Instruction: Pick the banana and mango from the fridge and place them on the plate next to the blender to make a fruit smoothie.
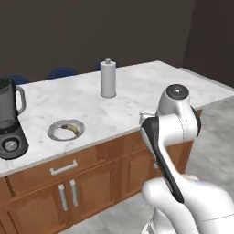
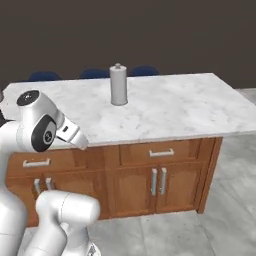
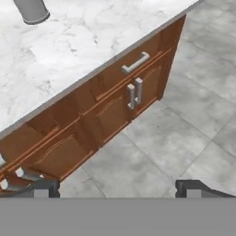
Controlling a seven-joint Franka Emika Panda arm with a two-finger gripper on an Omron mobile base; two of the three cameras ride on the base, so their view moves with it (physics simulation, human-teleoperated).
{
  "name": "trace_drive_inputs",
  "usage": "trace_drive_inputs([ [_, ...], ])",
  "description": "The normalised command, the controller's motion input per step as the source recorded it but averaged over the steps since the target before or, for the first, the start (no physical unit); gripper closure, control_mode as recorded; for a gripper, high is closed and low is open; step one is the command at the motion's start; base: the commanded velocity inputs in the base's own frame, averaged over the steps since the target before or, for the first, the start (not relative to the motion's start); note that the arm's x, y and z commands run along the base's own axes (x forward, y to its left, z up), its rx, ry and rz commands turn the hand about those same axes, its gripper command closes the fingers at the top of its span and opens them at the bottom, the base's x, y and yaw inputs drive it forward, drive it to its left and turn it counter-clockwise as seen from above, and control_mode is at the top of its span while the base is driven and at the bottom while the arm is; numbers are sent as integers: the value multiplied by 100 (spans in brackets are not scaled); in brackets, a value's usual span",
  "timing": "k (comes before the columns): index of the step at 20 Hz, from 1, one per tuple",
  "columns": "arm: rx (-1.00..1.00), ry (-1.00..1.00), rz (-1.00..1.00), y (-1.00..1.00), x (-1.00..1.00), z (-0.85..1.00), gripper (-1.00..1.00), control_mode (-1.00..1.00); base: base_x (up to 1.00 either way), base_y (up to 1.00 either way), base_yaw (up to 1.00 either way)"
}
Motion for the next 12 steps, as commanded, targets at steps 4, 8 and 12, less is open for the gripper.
trace_drive_inputs([
  [4, 0, 0, 0, 0, 0, 0, -100, 100, -6, -32, -81],
  [8, 0, 0, 0, 0, 0, 0, -100, 100, 0, -39, -83],
  [12, 0, 0, 0, 0, 0, 0, -100, 100, 0, -42, -82],
])
